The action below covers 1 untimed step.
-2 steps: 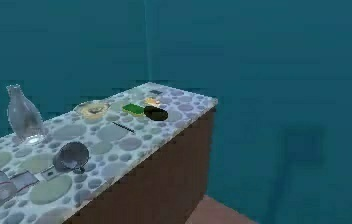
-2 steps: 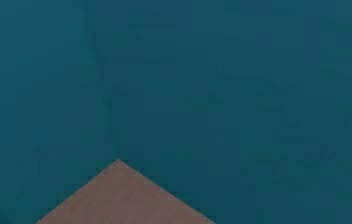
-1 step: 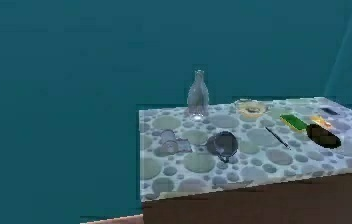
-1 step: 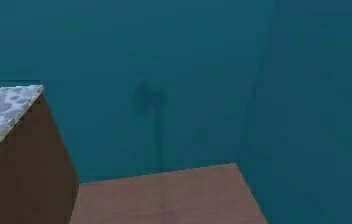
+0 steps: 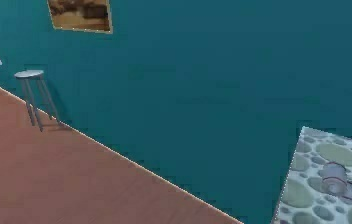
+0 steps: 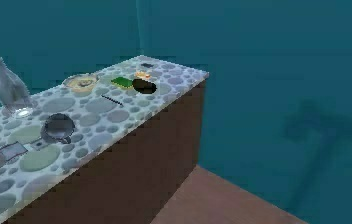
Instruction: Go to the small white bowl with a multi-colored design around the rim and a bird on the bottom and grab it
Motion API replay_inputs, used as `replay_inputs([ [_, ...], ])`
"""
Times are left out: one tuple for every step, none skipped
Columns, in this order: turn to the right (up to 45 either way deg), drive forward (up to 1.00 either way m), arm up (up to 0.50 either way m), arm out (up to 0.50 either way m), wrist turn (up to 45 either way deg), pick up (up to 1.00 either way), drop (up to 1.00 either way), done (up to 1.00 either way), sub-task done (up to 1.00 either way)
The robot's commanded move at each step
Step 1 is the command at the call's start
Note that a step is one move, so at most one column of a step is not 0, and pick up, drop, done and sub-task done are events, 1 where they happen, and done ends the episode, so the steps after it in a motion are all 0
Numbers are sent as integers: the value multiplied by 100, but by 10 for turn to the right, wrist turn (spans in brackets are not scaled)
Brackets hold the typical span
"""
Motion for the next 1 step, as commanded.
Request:
replay_inputs([
  [-210, 0, 0, 0, 0, 0, 0, 0, 0],
])
